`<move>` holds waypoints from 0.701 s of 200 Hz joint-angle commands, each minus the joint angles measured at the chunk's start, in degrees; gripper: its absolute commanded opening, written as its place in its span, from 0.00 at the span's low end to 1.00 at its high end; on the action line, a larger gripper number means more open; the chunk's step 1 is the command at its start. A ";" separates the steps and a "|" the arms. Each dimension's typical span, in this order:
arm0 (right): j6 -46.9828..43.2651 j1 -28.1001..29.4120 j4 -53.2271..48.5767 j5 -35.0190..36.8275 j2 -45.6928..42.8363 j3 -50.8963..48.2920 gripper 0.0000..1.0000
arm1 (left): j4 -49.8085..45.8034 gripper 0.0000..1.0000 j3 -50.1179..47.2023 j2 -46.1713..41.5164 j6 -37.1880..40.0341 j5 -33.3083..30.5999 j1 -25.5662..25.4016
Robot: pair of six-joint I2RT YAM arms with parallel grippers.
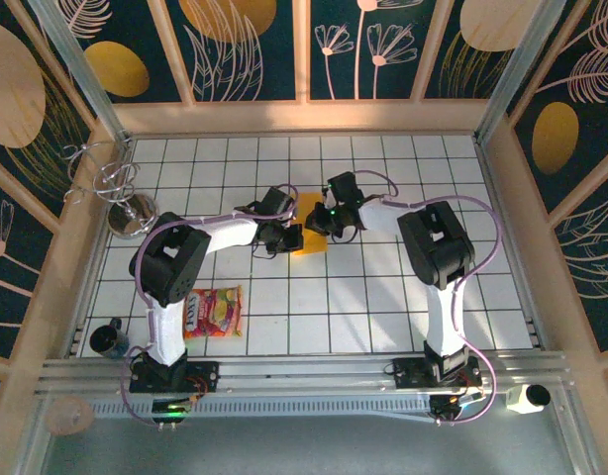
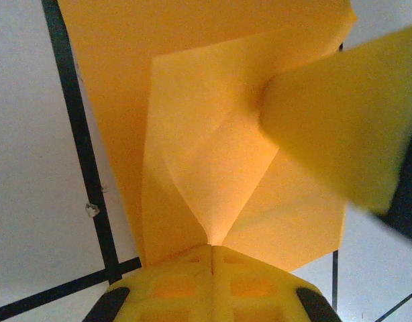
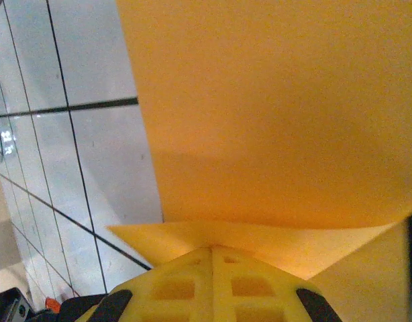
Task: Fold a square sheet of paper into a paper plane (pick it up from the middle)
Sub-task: Fold the triangle a second time at the center of the table.
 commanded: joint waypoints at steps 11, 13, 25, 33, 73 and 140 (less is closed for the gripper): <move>-0.88 0.85 -1.45 0.43 1.44 0.79 0.00 | -2.43 0.00 -1.37 0.12 -0.43 -0.68 0.07; -0.87 0.85 -1.51 0.43 1.58 0.87 0.00 | -2.42 0.00 -1.29 0.00 -0.44 -0.60 0.07; -0.90 0.85 -2.13 0.65 2.40 0.86 0.00 | -2.23 0.00 -0.60 -0.57 -0.37 -0.07 0.02; -0.90 0.85 -2.83 0.93 2.90 0.96 0.00 | -1.80 0.00 -0.05 -1.14 -0.52 0.44 0.02; -0.66 0.85 -3.86 2.25 3.95 0.22 0.00 | 1.31 0.00 1.44 -3.41 -2.45 1.33 0.13; -0.81 0.37 -2.57 1.14 3.58 0.30 0.00 | -0.74 0.00 0.18 0.02 -3.44 -1.41 0.57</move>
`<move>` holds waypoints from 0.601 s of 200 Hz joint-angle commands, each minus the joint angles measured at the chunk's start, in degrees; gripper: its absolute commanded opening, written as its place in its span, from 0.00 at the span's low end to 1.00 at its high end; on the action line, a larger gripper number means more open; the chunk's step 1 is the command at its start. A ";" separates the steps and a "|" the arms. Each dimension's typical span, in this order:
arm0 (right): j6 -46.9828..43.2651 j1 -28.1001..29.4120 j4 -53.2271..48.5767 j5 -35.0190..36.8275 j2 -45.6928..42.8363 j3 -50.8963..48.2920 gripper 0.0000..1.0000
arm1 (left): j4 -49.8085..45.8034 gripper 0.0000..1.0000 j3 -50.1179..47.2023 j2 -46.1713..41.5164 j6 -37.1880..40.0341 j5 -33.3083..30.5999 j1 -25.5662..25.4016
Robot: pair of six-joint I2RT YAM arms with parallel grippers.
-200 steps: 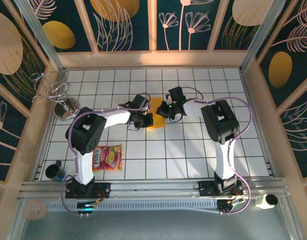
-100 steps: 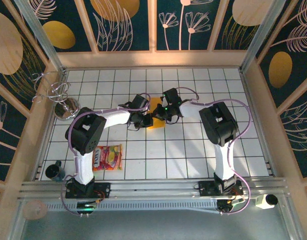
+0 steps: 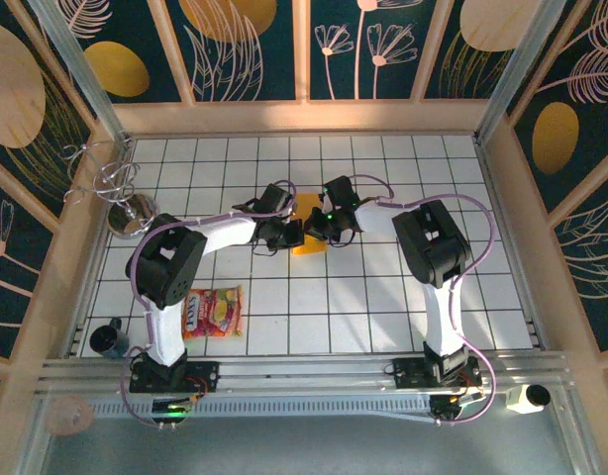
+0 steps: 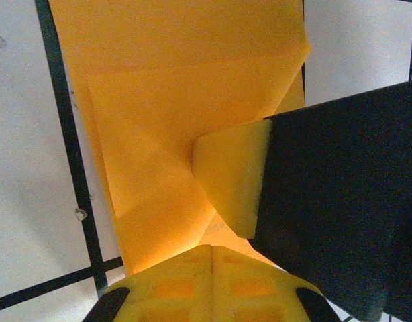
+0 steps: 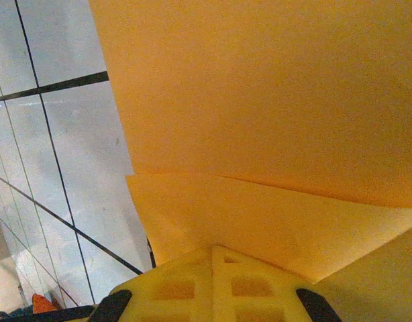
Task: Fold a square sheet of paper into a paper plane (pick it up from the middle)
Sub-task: Fold the triangle a second time at the center of the table.
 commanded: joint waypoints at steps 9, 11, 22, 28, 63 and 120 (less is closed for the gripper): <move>-1.18 -0.43 -1.98 1.31 1.90 0.74 0.00 | -2.35 0.00 -0.42 2.00 -1.23 -2.36 0.40; -1.33 -0.44 -2.04 1.38 1.98 0.86 0.00 | -2.57 0.00 -0.46 2.10 -1.23 -2.55 0.49; -2.03 -0.75 -2.21 1.53 2.05 1.32 0.00 | -3.67 0.00 -0.80 2.42 -1.23 -3.58 0.43; -2.55 -1.11 -2.28 1.72 2.16 1.54 0.00 | -4.14 0.00 -1.06 2.44 -1.32 -4.26 0.44; -3.60 -4.54 1.73 3.18 2.66 0.65 0.00 | -4.83 0.00 -4.02 1.20 -0.88 -7.99 0.49; -4.88 -11.05 6.56 5.19 5.24 2.79 0.00 | -4.02 0.00 -6.06 0.83 -1.06 -7.39 0.47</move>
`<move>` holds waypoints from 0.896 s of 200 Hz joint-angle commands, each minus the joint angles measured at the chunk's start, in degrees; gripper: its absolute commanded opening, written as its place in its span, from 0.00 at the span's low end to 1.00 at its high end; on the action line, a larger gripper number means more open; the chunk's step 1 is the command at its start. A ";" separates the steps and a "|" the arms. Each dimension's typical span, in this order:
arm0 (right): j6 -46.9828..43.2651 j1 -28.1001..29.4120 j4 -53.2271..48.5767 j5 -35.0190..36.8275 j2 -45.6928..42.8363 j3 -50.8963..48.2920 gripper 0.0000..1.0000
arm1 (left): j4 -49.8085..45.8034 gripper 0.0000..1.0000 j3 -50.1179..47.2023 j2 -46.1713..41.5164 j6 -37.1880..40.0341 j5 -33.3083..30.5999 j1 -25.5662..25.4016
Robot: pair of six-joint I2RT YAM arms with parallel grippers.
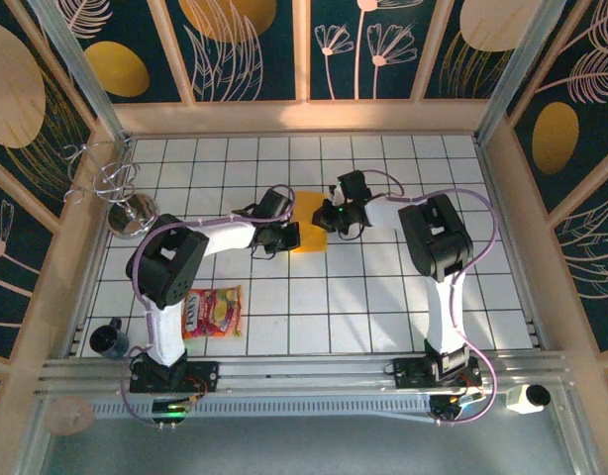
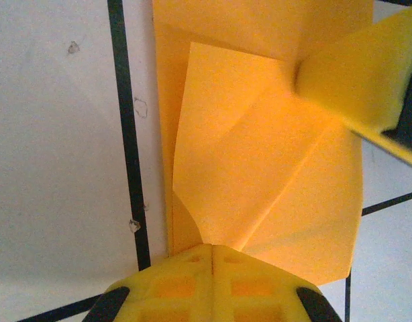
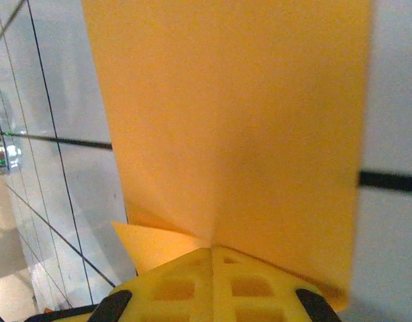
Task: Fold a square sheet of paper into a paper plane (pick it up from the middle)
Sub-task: Fold the triangle a second time at the center of the table.
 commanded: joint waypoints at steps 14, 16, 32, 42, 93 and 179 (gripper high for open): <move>-2.77 -6.12 2.09 9.59 3.01 2.96 0.00 | -7.78 0.00 -1.95 0.45 -0.19 -2.47 0.45; -2.80 -6.17 2.16 9.73 2.88 2.98 0.00 | -7.82 0.00 -1.79 0.38 -0.06 -2.33 0.47; -3.42 -6.02 2.96 9.87 1.82 3.32 0.00 | -7.52 0.00 -0.40 0.18 0.28 -0.98 0.45; -3.59 -5.69 2.94 9.48 0.81 3.36 0.00 | -6.95 0.00 0.83 -0.14 0.47 0.36 0.44; -0.10 -4.00 4.12 8.82 -8.69 -4.57 0.05 | -2.46 0.20 7.51 -2.97 -1.43 0.22 0.52; 14.05 0.60 6.34 1.84 -10.44 -10.02 0.32 | 4.38 0.26 8.69 3.55 -6.48 3.69 3.24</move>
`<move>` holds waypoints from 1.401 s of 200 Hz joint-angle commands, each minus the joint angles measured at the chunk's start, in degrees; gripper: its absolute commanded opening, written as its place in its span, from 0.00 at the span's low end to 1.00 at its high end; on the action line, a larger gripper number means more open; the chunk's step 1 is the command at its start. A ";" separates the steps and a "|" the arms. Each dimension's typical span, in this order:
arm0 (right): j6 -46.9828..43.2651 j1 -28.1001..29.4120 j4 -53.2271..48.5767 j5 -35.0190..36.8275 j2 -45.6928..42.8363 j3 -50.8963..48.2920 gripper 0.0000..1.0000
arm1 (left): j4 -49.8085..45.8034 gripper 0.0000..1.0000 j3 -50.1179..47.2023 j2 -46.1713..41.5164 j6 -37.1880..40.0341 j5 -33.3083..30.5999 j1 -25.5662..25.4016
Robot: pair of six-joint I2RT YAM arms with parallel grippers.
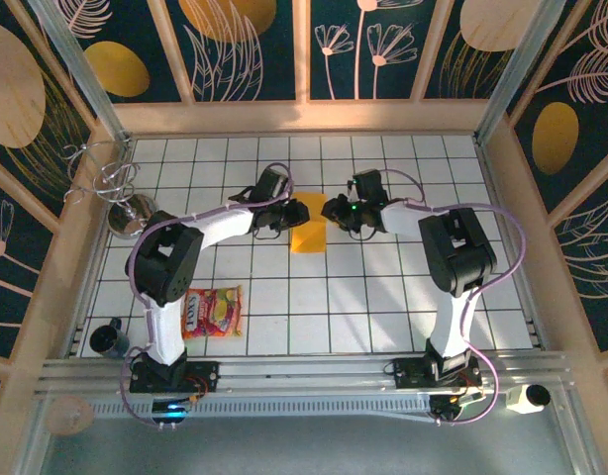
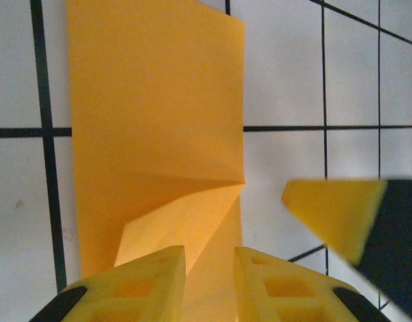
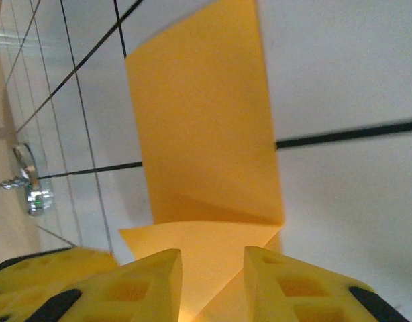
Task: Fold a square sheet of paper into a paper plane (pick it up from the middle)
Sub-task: Fold the triangle a second time at the center of the table.
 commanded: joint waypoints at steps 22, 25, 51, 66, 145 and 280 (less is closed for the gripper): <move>6.93 1.61 2.98 -3.12 1.70 -0.36 0.33 | 1.80 0.26 -0.23 3.37 -2.20 0.36 1.61; 7.00 1.61 2.90 -3.13 1.79 -0.19 0.33 | 1.93 0.26 -0.32 3.52 -2.26 0.36 1.62; 7.04 1.61 1.23 -2.34 2.97 0.99 0.33 | 2.68 0.26 -1.69 4.23 -2.87 0.22 1.89; 7.22 1.61 0.68 -2.15 3.51 1.30 0.33 | 2.69 0.26 -2.54 4.44 -3.23 -0.13 2.04; 7.16 1.91 -0.37 -2.59 5.41 2.13 0.35 | 3.22 0.23 -6.24 4.58 -4.31 -0.69 2.85; 11.49 2.93 13.74 -6.46 7.21 -1.56 0.18 | 6.28 0.22 -8.35 2.85 -6.31 2.23 3.70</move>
